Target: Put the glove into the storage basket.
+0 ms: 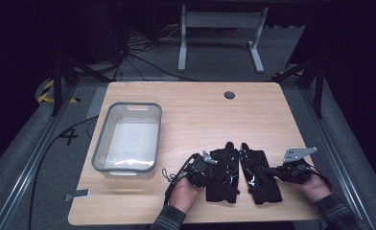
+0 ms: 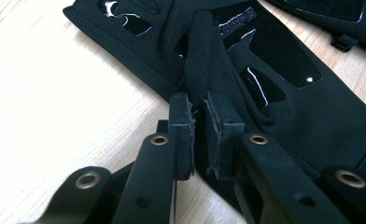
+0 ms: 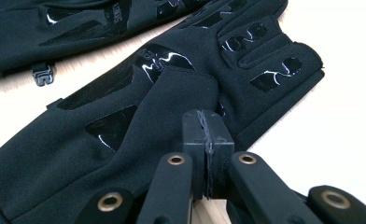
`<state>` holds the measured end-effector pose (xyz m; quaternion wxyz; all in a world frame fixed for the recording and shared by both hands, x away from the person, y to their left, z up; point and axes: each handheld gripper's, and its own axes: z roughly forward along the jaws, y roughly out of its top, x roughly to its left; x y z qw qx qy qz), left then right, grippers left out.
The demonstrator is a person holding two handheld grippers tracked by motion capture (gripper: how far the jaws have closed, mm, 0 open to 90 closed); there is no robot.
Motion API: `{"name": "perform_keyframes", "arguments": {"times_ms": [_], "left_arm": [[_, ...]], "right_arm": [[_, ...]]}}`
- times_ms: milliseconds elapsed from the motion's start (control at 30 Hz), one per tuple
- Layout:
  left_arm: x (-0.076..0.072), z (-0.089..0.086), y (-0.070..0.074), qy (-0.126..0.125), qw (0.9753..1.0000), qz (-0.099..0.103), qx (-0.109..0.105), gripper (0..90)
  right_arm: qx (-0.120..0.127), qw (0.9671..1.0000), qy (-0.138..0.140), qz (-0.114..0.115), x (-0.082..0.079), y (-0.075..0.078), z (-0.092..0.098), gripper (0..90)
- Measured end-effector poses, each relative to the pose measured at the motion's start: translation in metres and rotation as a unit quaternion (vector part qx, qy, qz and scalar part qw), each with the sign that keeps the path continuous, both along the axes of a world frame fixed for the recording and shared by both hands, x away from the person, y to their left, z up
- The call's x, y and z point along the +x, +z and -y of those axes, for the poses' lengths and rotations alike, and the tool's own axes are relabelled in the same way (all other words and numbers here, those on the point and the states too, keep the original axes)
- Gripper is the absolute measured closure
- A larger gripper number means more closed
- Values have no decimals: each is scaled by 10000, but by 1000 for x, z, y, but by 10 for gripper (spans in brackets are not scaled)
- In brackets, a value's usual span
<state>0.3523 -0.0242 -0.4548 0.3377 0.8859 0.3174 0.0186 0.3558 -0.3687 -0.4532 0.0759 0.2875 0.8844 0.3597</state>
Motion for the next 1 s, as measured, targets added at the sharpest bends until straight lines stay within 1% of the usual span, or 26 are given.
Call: {"name": "perform_keyframes", "arguments": {"times_ms": [67, 167, 267, 300, 500, 567, 600, 633, 667, 700, 733, 767, 833, 933, 1000], "left_arm": [[0, 1, 0, 1, 10000, 27, 4, 832], [-1, 1, 1, -31, 10000, 15, -7, 836], [0, 2, 2, -32, 10000, 14, -51, 841], [0, 2, 3, -71, 10000, 7, -68, 843], [3, 1, 9, -67, 9995, 12, -309, 847], [5, 0, 12, -63, 9990, -22, -446, 848], [5, 0, 12, -63, 9990, -22, -446, 850], [7, -1, 15, -73, 9982, -37, -590, 850], [8, -2, 17, -73, 9978, -39, -661, 851], [8, -2, 17, -73, 9978, -39, -661, 851], [10, -3, 19, -80, 9968, -60, -792, 851], [11, -4, 21, -108, 9962, -73, -866, 851], [13, -4, 25, -123, 9940, -118, -1084, 852], [16, -4, 30, -187, 9919, -107, -1251, 853], [16, -4, 33, -195, 9910, -105, -1316, 854]], "right_arm": [[10, 10000, 6, -10, 1, 0, -2, 898], [32, 10000, -3, -9, 2, -1, -4, 898], [23, 10000, 32, -16, 2, 0, -8, 898], [27, 10000, 49, -24, 2, 0, -10, 898], [21, 9999, 140, -4, 4, -1, -17, 899], [18, 9999, 158, -4, 4, -1, -17, 899], [17, 9999, 164, 0, 5, -1, -18, 899], [16, 9999, 167, 8, 5, -1, -18, 899], [11, 9998, 177, 21, 5, -1, -18, 899], [9, 9998, 184, 23, 5, -1, -19, 899], [9, 9998, 184, 23, 5, -1, -19, 899], [9, 9998, 194, 10, 6, -1, -19, 899], [28, 9998, 206, 8, 7, -1, -20, 899], [69, 9997, 235, -6, 8, -2, -22, 899], [94, 9996, 268, -4, 9, -2, -23, 899]]}}
